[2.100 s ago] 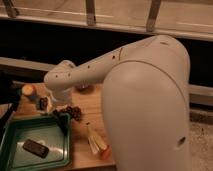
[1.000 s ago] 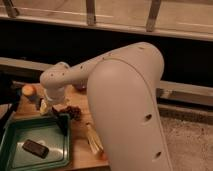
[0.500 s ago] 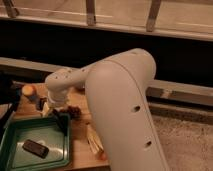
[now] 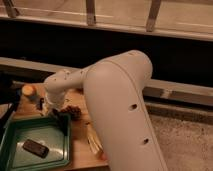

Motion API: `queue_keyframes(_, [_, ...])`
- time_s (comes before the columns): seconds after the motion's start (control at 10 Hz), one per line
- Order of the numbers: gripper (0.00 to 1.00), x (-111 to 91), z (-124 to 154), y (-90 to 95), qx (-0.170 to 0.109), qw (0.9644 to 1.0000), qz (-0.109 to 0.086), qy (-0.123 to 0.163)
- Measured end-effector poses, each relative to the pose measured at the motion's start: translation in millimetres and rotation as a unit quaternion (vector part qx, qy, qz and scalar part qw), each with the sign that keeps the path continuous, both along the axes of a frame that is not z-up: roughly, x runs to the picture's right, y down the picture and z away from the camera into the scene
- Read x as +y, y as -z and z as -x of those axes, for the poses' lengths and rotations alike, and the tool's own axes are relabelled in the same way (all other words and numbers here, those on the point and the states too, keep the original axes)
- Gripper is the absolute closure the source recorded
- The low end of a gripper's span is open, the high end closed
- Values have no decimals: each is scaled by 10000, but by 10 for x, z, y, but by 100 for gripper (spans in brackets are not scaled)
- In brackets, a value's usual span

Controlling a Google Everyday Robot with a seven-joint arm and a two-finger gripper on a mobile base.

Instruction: Wipe table surface with brush

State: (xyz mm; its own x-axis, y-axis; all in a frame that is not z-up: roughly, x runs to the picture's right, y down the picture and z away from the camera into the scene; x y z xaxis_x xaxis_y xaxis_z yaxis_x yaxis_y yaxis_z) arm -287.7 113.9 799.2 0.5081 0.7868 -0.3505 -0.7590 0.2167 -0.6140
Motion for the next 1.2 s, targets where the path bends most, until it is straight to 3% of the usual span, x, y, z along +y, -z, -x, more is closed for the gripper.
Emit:
queue_keyframes(0.3, [93,16,-13,7,-55,10000,-60,-38])
queue_keyframes(0.4, [97,14,-20,23,-60,9999,-76,-39])
queue_keyframes(0.9, [100,-337,-37,499,-30,9989,-458,37])
queue_keyframes(1.2, [100,-626,-76,865,289,9971,-664,231])
